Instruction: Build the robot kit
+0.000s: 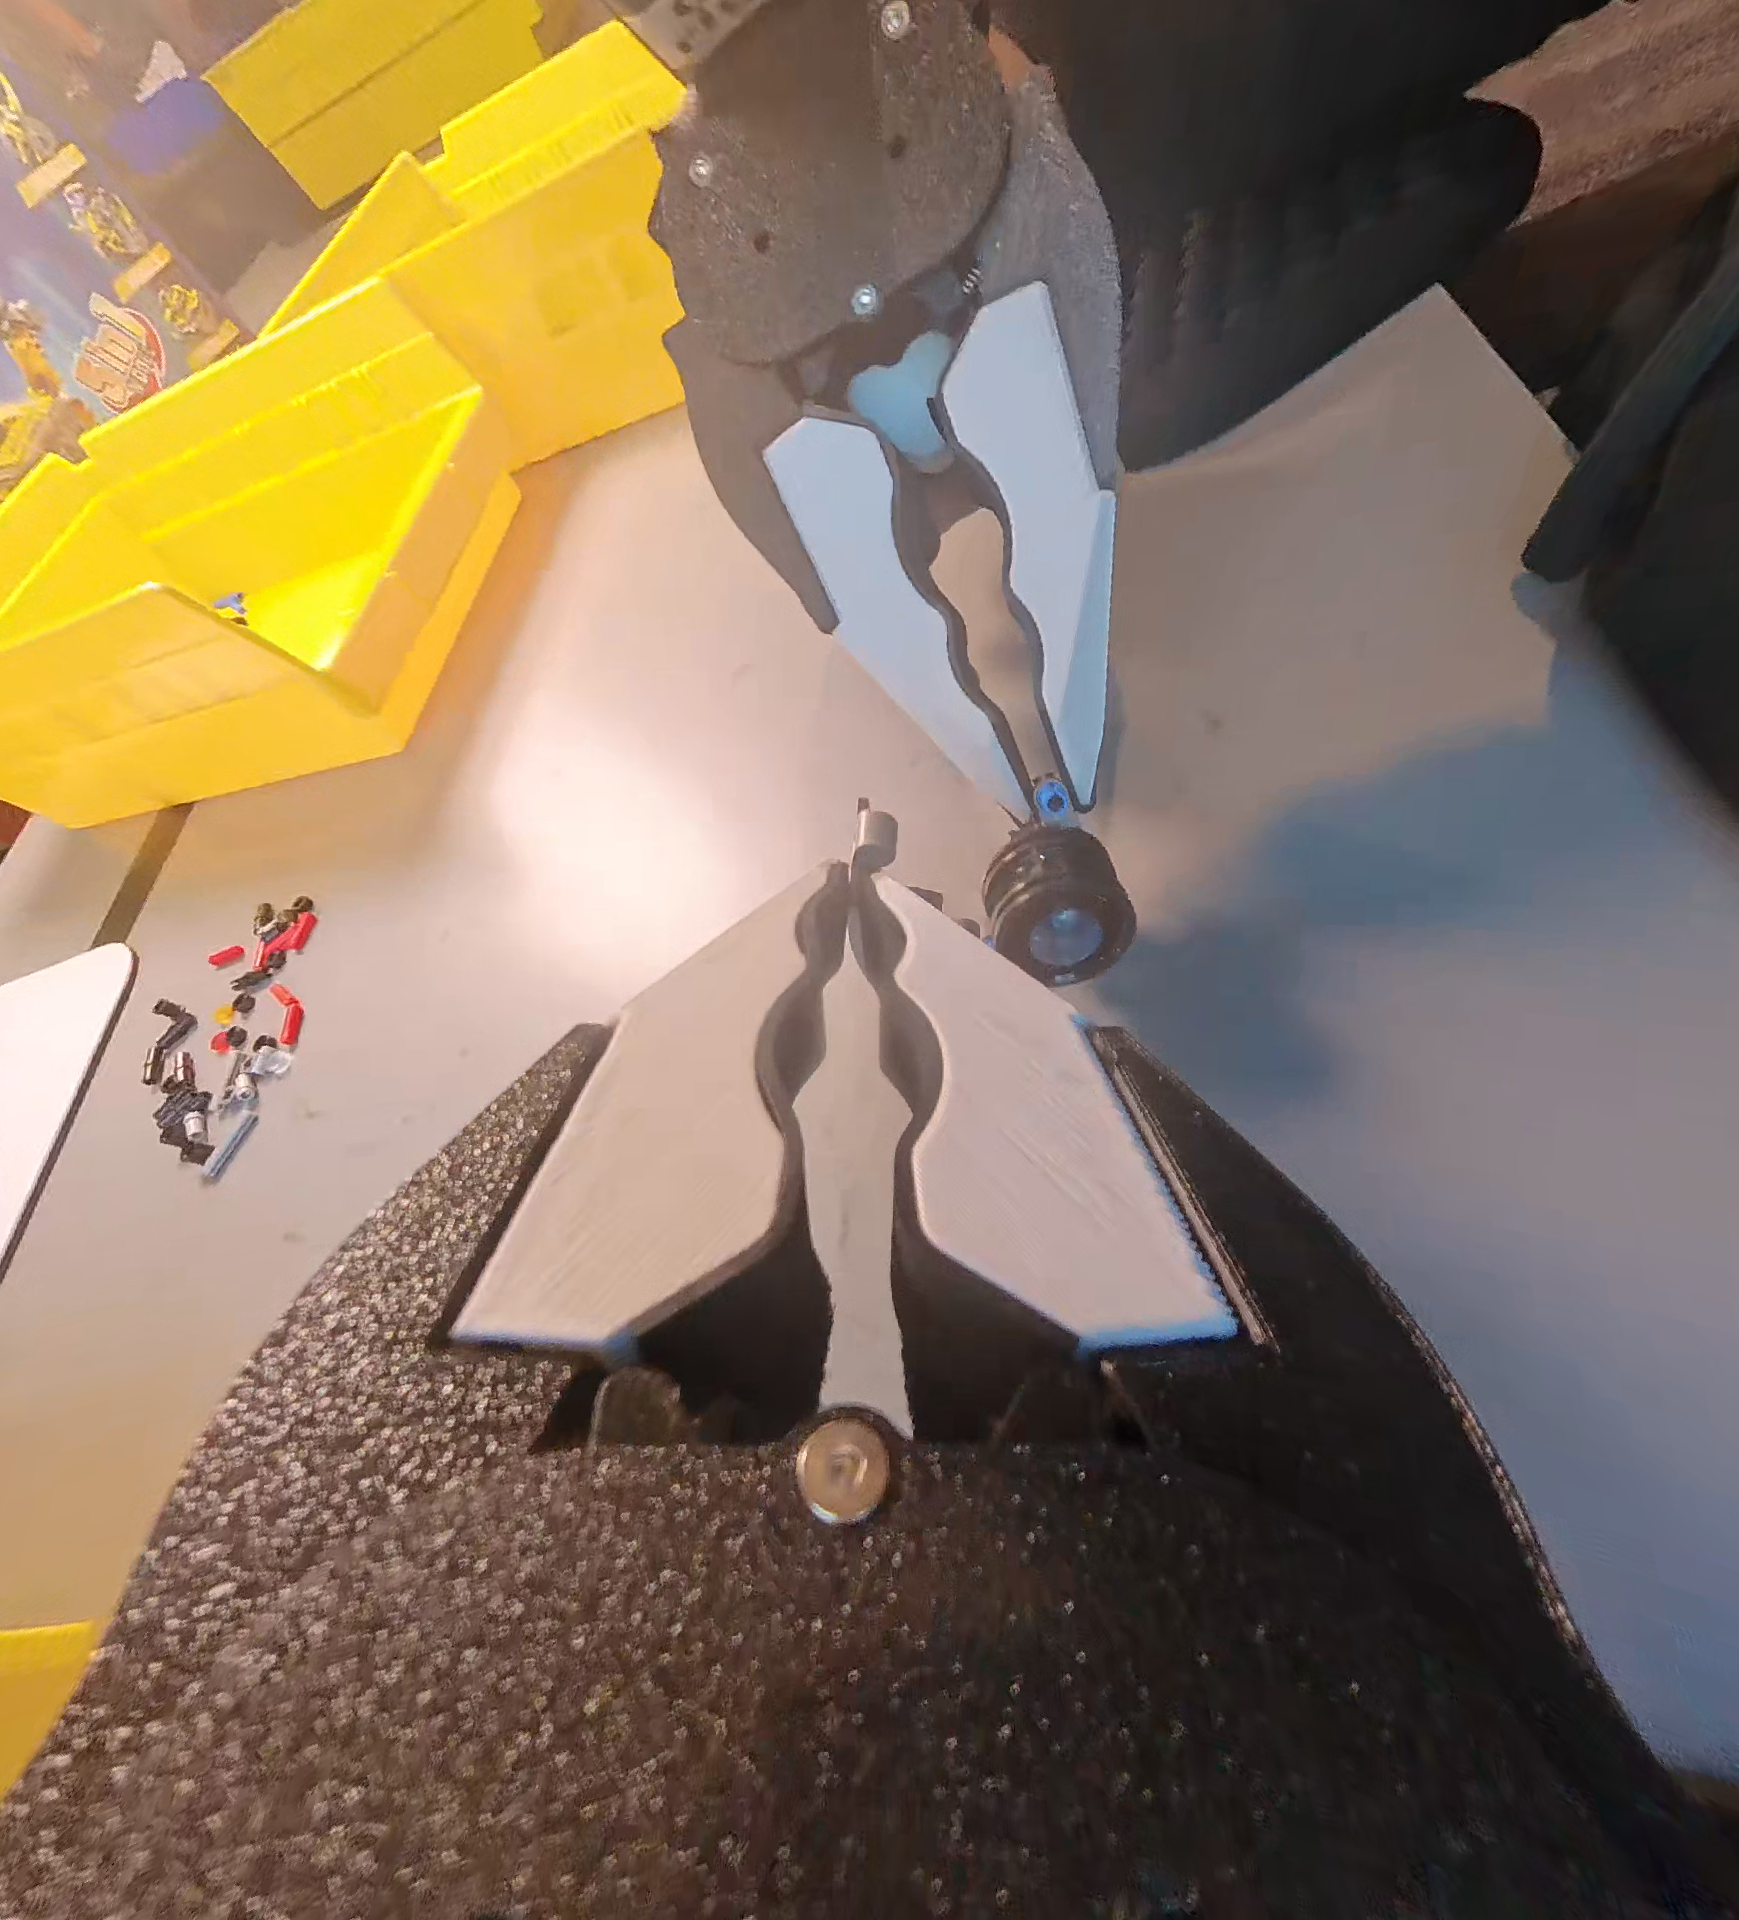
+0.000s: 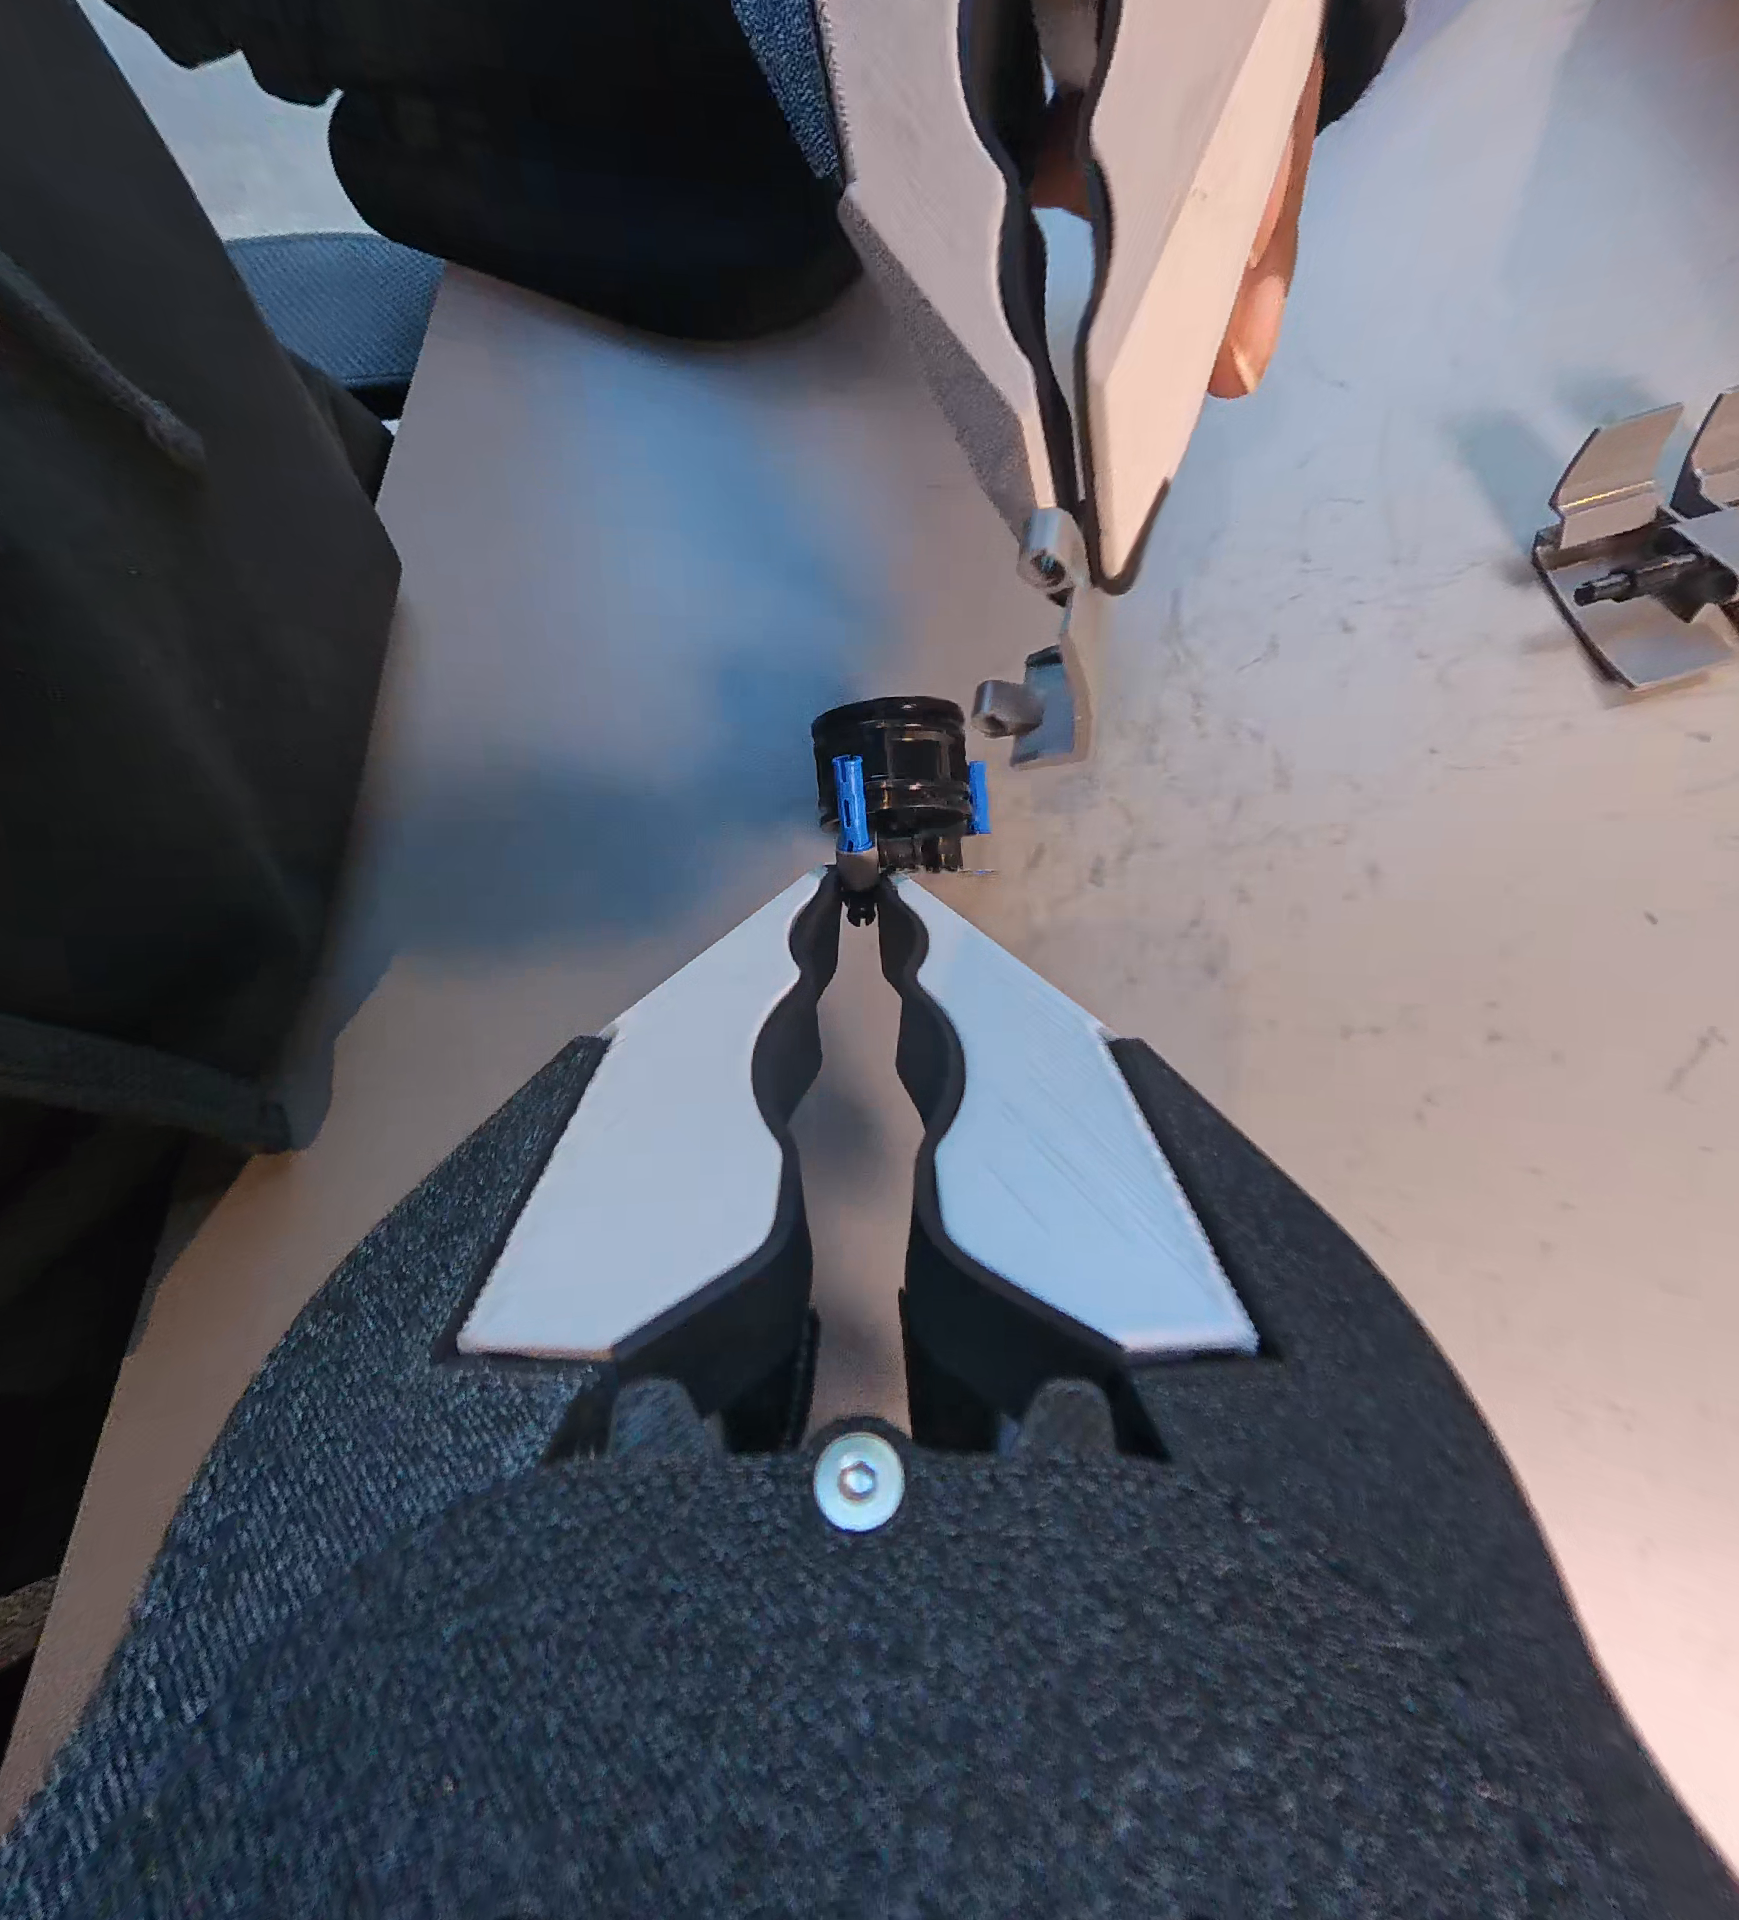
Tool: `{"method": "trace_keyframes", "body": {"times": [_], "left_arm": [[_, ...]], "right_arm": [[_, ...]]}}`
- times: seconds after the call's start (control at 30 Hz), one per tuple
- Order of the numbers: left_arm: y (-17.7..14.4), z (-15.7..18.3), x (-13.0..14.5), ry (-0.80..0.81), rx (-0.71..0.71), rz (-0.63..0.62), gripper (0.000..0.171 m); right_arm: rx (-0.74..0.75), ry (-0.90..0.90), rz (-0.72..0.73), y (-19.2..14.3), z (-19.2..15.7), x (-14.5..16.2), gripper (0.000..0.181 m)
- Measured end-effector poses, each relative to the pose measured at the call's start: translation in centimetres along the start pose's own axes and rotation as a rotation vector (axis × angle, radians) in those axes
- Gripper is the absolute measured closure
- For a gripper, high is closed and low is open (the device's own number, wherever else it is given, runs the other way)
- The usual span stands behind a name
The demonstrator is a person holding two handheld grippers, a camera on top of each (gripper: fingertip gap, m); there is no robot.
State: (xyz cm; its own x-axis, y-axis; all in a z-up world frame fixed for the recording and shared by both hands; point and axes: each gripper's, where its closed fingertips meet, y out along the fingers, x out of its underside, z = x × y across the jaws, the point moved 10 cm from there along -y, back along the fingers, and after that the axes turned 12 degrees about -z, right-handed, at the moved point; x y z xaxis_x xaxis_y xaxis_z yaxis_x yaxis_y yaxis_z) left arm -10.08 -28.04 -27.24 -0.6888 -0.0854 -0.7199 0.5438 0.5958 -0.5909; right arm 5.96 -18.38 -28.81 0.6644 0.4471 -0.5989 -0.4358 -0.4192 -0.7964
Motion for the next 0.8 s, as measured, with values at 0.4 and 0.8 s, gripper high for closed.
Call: {"method": "trace_keyframes", "body": {"times": [0.4,0.8], "left_arm": [[1.3,2.3,-1.1,0.325,-0.158,-0.192,0.171],[1.6,2.1,-0.8,0.273,-0.157,-0.163,0.171]], "right_arm": [[-0.213,0.185,0.02,-0.8,2.9,0.0,0.175],[-0.215,0.19,-0.023,-0.6,3.0,-0.6,0.175]]}}
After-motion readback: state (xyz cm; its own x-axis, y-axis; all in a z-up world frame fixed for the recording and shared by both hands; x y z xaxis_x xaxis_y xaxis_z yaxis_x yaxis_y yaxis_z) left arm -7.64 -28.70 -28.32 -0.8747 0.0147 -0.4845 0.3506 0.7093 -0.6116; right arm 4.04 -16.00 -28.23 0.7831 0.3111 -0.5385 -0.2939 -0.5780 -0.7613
